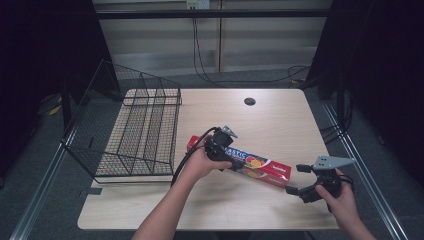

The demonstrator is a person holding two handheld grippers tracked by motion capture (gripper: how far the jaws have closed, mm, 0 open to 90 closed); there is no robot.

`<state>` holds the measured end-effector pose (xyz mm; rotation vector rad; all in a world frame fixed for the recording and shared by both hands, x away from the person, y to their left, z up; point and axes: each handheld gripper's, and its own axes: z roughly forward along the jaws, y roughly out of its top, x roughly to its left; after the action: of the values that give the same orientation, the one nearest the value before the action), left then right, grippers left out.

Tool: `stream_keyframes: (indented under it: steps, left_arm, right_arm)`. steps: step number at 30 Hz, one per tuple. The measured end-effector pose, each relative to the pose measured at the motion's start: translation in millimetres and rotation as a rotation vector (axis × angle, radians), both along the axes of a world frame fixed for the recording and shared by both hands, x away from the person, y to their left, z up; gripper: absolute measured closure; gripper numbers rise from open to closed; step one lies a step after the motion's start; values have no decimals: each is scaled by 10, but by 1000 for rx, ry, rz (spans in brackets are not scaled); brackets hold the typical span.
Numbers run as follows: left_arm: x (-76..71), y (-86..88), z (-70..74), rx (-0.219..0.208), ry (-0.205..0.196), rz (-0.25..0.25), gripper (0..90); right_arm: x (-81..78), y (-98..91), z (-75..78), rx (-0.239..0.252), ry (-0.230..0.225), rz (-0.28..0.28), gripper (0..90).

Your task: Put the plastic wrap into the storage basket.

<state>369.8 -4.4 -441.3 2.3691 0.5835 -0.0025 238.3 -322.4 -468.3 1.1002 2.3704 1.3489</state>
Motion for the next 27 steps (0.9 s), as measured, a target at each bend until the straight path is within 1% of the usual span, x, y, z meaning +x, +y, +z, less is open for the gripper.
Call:
stream_keyframes:
  steps: [1, 2, 4, 5, 6, 7, 9, 10, 11, 13, 14, 16, 17, 21, 23, 24, 26, 27]
  left_arm:
    - [24, -16, -10, 15, -2, -16, 16]
    - [35, -27, -22, 3, 8, -9, 16]
    - [47, -29, -27, 7, 2, -17, 16]
    - [69, -41, -55, -4, 5, -10, 15]
    - [87, -37, -55, -4, 2, -20, 14]
    - [93, -40, -57, -11, 9, -8, 15]
    - [112, -49, -52, 7, 3, -25, 15]
    - [112, -49, -52, 7, 3, -25, 15]
    - [120, -78, -55, 20, -10, -34, 15]
    - [122, -93, -60, 21, -15, -44, 10]
    - [125, -97, -58, 32, -17, -48, 9]
    - [123, -107, -66, 26, -23, -50, 3]
    - [126, -116, -74, 40, -42, -71, 3]
    - [144, -125, -70, 52, -49, -91, 3]
    - [149, -133, -80, 48, -48, -82, 1]
    - [166, -132, -90, 58, -44, -78, 1]
    - [184, -141, -127, 75, -45, -53, 4]
    - [203, -136, -135, 84, -49, -69, 4]
  right_arm:
    - [1, -2, -1, 1, 0, 3, 23]
    - [2, -2, -1, 1, 2, 3, 23]
    - [0, -2, -1, 3, 1, 4, 23]
    - [0, -2, 0, 4, 2, 5, 23]
    - [0, -2, 0, 4, 3, 6, 23]
    - [-1, -2, 0, 4, 3, 7, 23]
    - [2, 2, -5, 2, 4, 9, 23]
    - [2, 2, -5, 2, 4, 9, 23]
    - [6, 2, -10, 5, 6, 16, 23]
    - [6, 4, -10, 6, 5, 15, 23]
    - [5, 4, -8, 8, 7, 16, 23]
    - [0, 3, -5, 10, 5, 13, 23]
    - [-1, 3, -5, 11, 5, 14, 23]
    - [2, 9, -13, 11, 11, 19, 23]
    - [2, 11, -13, 11, 8, 20, 23]
    - [3, 11, -13, 12, 9, 21, 23]
    - [4, 9, -12, 12, 8, 19, 22]
    - [4, 6, -11, 12, 9, 20, 22]
